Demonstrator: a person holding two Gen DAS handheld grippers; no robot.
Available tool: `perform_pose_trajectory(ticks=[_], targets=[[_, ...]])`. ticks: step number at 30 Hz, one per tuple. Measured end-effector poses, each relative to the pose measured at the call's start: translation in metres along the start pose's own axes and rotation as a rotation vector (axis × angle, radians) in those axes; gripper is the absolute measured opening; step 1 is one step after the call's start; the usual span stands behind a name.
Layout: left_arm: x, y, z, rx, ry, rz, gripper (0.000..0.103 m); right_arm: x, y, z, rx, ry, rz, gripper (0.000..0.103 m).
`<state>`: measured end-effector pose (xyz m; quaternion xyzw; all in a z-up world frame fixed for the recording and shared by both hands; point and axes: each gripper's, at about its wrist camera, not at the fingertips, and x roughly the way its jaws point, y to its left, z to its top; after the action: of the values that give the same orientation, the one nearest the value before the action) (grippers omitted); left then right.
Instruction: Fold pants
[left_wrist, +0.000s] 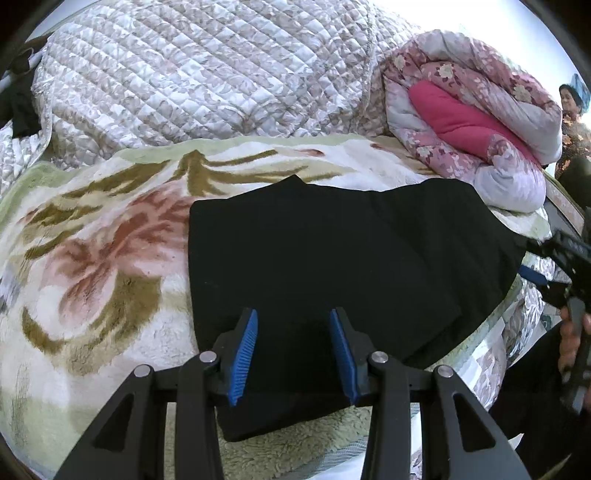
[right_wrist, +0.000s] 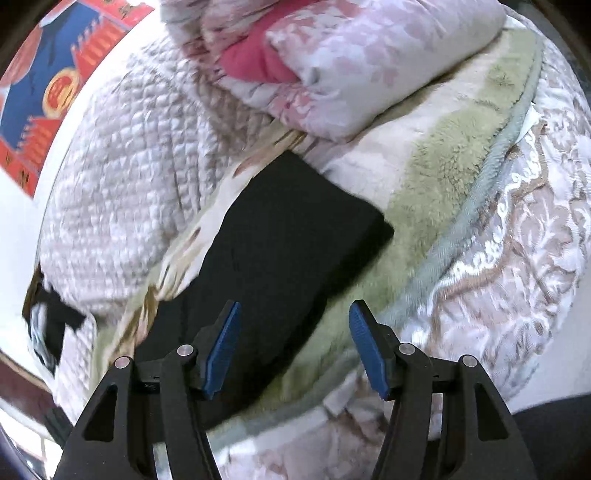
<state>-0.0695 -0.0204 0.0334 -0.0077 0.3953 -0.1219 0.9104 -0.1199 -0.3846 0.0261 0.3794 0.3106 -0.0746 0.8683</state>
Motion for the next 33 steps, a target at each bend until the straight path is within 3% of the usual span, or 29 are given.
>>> perform_pose_trajectory(ticks=[5, 10, 12, 14, 16, 18, 26, 33], targets=[[0.003, 0.001, -0.001, -0.001, 0.008, -0.002, 0.043, 0.014, -0.016, 0.014, 0.106, -0.036, 0.025, 0.061], [0.002, 0.001, -0.001, 0.004, 0.006, -0.003, 0.043, 0.0, -0.009, 0.015, 0.079, -0.102, 0.073, 0.062], [0.002, 0.001, -0.001, 0.003, 0.007, -0.003, 0.043, 0.01, -0.01, 0.018, 0.084, -0.075, 0.057, 0.06], [0.002, 0.001, 0.0, -0.001, 0.007, 0.0, 0.043, 0.024, -0.011, 0.022, 0.086, -0.037, 0.026, 0.051], [0.0, 0.003, 0.001, -0.009, 0.002, 0.002, 0.043, 0.026, -0.008, 0.028, 0.069, -0.034, 0.009, 0.029], [-0.003, 0.006, 0.004, -0.02, -0.009, 0.012, 0.043, 0.019, 0.002, 0.031, 0.034, -0.037, 0.03, 0.024], [-0.01, 0.041, 0.015, -0.124, -0.016, 0.093, 0.043, -0.008, 0.098, 0.03, -0.255, -0.027, 0.159, 0.023], [-0.024, 0.082, 0.021, -0.233, -0.038, 0.166, 0.043, 0.001, 0.2, -0.024, -0.538, 0.052, 0.247, 0.023]])
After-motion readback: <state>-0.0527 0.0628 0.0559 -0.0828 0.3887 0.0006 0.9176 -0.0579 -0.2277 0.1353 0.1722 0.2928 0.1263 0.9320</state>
